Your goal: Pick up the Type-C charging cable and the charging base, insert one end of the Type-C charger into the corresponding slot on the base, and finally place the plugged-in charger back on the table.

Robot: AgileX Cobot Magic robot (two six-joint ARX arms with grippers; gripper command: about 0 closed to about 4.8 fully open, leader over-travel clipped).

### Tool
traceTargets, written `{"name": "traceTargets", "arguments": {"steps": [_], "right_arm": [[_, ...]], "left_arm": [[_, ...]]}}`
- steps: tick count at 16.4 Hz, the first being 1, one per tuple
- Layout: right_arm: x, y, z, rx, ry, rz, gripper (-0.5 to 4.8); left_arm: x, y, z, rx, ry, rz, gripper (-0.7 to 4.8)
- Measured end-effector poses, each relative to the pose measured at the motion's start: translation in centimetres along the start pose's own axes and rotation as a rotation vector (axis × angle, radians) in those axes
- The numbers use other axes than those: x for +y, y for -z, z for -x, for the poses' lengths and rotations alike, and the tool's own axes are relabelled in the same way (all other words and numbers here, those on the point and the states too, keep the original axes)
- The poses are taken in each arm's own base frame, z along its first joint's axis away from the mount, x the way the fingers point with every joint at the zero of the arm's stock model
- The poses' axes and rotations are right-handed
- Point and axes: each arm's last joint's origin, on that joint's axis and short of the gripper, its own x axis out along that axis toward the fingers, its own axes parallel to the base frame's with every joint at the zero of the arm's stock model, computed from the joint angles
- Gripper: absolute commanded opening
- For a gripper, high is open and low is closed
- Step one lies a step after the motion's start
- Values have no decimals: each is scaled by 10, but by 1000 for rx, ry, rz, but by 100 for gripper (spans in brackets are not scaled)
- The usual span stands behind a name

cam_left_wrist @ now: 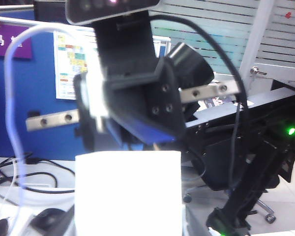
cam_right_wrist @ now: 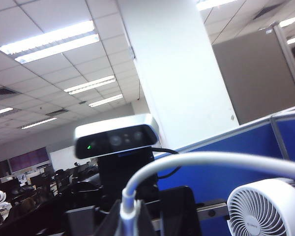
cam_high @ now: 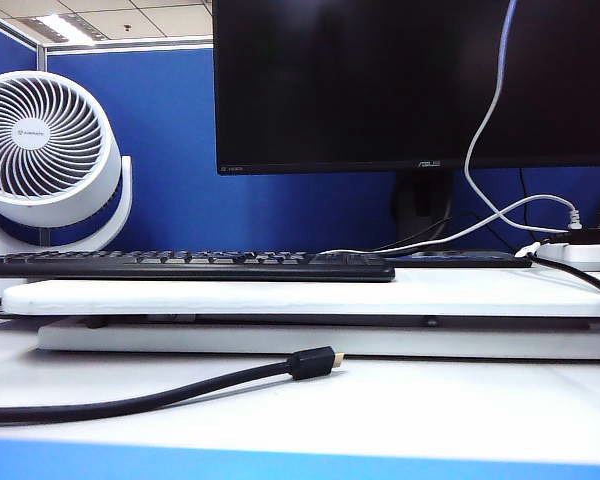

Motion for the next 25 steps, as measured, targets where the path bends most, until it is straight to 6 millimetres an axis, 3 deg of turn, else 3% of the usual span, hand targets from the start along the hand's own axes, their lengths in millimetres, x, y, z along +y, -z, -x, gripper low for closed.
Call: {"name": "traceTargets", "arguments": {"steps": [3,25], "right_arm": [[2,1,1,69,-48,2,-6],[-2,0,3,75,-16,-14,-6]], "left_arm": [[0,0,1,1,21,143,111],[-1,-3,1,-11,38,146,111]]}}
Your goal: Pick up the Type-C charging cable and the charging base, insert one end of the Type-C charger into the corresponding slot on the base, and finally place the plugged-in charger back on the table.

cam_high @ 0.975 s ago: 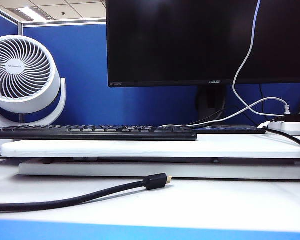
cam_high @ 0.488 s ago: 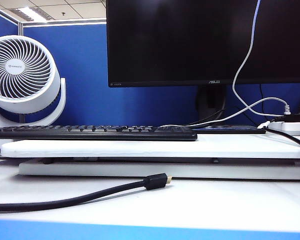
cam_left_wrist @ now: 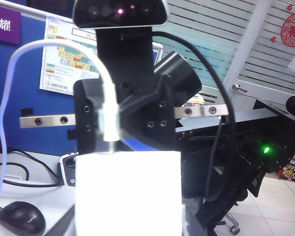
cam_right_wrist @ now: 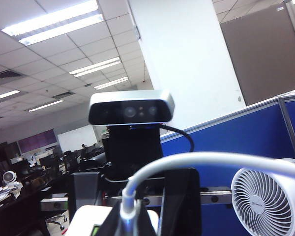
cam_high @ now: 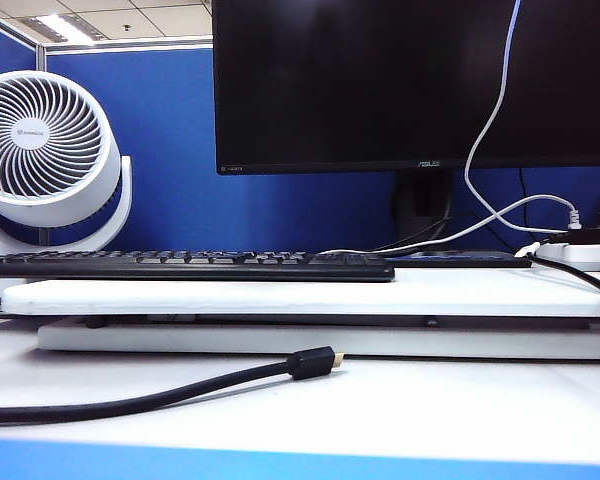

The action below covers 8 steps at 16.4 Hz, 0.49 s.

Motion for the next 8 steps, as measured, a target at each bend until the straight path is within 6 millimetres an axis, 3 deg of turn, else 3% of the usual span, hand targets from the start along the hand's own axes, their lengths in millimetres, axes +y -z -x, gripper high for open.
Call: {"name": "traceTargets", "arguments": {"steps": [8], "right_arm": [[4,4,-7,-13,-18,-15,-6]], "left_arm": [[0,0,0,2,3,22,111]]}}
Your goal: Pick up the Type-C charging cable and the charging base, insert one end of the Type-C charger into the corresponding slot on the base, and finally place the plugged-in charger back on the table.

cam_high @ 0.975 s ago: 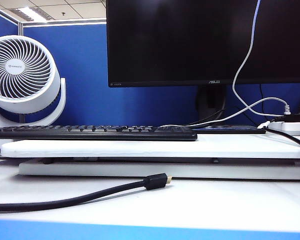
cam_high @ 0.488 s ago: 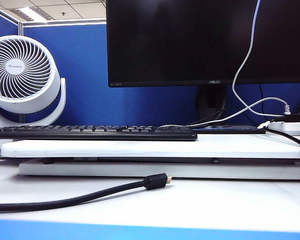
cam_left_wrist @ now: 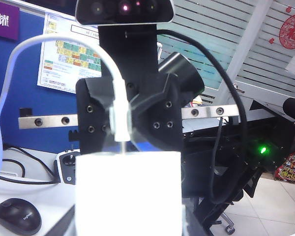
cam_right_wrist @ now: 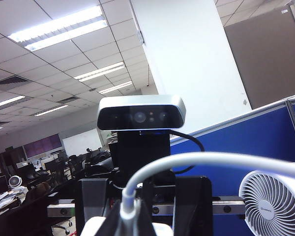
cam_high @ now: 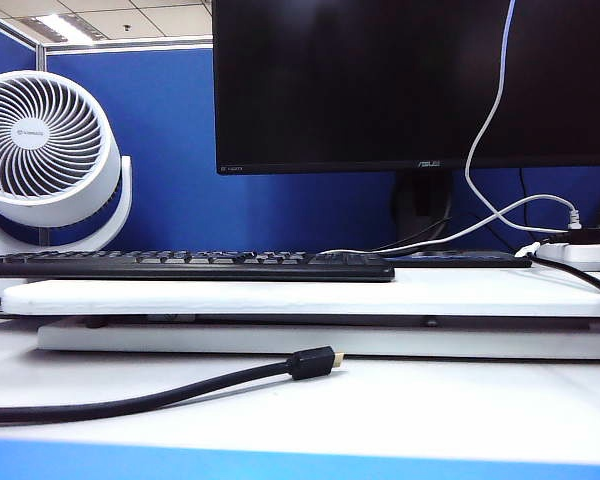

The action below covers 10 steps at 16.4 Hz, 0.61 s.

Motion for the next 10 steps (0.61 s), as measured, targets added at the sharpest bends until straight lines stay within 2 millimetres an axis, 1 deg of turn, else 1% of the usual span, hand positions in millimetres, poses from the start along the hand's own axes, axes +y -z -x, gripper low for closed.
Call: {"name": "traceTargets", "arguments": {"steps": [10], "right_arm": [[-3,-3,5,1,25,27,-6]], "left_arm": [[0,0,0,-2,0,-5,111]]}}
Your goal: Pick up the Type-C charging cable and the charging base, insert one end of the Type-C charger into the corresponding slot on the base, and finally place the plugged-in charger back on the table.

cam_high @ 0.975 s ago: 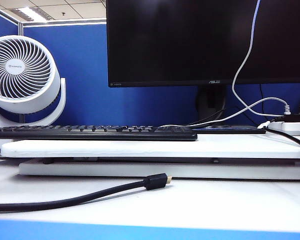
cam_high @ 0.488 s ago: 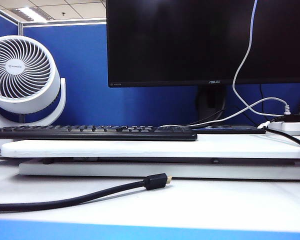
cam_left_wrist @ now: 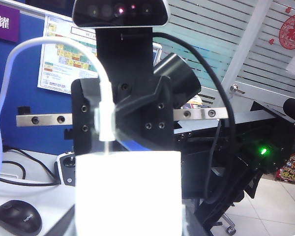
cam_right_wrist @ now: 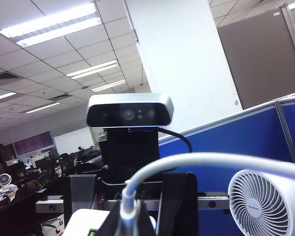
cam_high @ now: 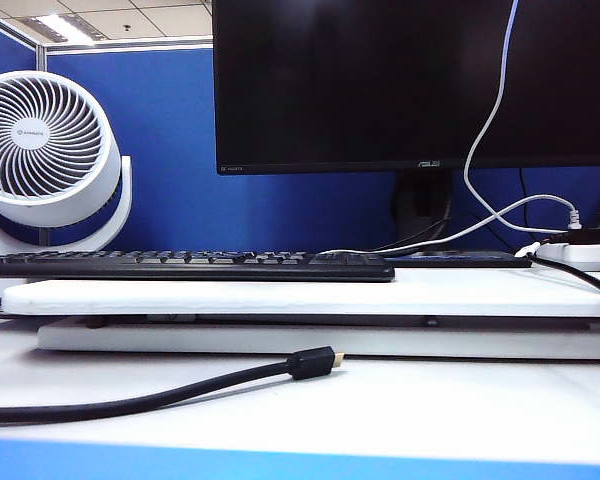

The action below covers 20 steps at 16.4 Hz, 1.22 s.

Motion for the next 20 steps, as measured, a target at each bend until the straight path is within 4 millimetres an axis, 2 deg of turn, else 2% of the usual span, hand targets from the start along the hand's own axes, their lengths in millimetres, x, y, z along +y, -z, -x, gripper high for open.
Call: {"name": "traceTargets", "arguments": {"steps": [20], "right_arm": [[2,0,0,5,10,-17,-6]], "left_arm": [[0,0,0,-1,-1,-4,111]]}}
